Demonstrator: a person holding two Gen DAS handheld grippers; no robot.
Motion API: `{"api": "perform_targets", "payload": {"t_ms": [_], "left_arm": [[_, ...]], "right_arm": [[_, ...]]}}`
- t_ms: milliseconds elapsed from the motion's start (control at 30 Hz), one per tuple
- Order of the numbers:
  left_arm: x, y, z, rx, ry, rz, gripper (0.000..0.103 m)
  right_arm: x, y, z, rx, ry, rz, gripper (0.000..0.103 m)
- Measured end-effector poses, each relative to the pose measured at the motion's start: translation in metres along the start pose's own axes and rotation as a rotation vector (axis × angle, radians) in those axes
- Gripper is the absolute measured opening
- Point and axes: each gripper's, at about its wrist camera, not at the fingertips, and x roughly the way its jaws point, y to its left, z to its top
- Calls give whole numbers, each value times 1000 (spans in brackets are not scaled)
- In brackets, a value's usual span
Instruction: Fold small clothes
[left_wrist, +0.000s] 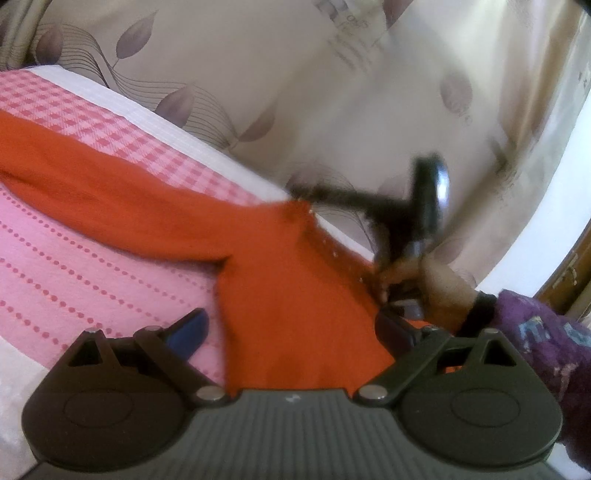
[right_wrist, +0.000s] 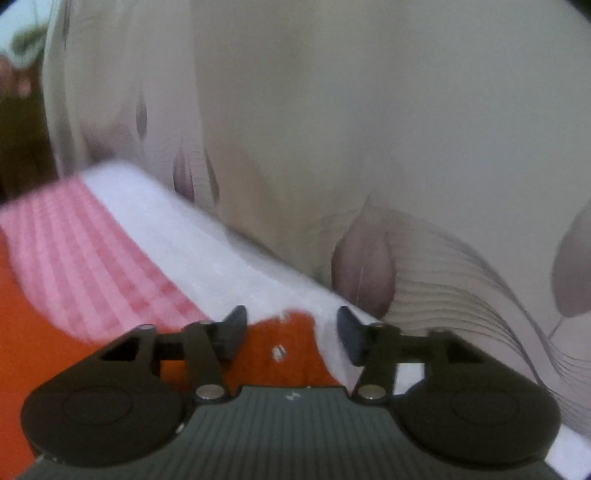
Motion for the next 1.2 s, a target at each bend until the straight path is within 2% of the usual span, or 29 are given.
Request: {"api": "perform_targets", "payload": {"t_ms": [100, 133, 167, 233, 267, 400, 467, 567, 667, 733, 833, 900, 1000, 1133, 1200], "left_arm": [[-1, 1, 1, -11, -6, 8, 98], [-2, 3, 3, -20, -9, 8, 98], [-3, 5, 4, -30, -13, 7, 98], [-5, 9, 6, -52, -24, 10, 98], [-5, 10, 6, -56, -28, 15, 98], [-7, 11, 7, -45, -41, 43, 98], [-7, 10, 7, -42, -42, 49, 98], [-7, 10, 8, -41, -48, 56, 98], [-9, 13, 9, -54, -65, 72, 98], [-11, 16, 9, -69, -80, 82, 98], [-11, 15, 9, -61, -88, 101, 98], [-12, 13, 8, -48, -96, 118, 98], [-15, 10, 6, -38, -115, 135, 98], [-18, 10, 6, -55, -139, 167, 98], [-19, 10, 6, -60, -146, 183, 98]], "right_arm": [[-28, 16, 12, -24, -74, 35, 62], [-39, 25, 15, -37, -97, 57, 68], [-48, 32, 15, -47, -113, 75, 78], [-67, 45, 13, -36, -116, 130, 88], [-77, 47, 10, -6, -114, 153, 91], [-141, 47, -24, 198, -131, 240, 93], [-186, 42, -60, 300, -155, 223, 96], [-255, 18, -120, 434, -195, 90, 96], [-337, -31, -192, 615, -229, -157, 96], [-389, -76, -236, 749, -226, -372, 96], [-443, -129, -275, 854, -244, -568, 95], [-462, -159, -287, 843, -224, -688, 95], [-460, -185, -290, 755, -158, -801, 95], [-429, -208, -281, 576, -36, -858, 95], [-423, -218, -282, 530, -16, -851, 88]]}}
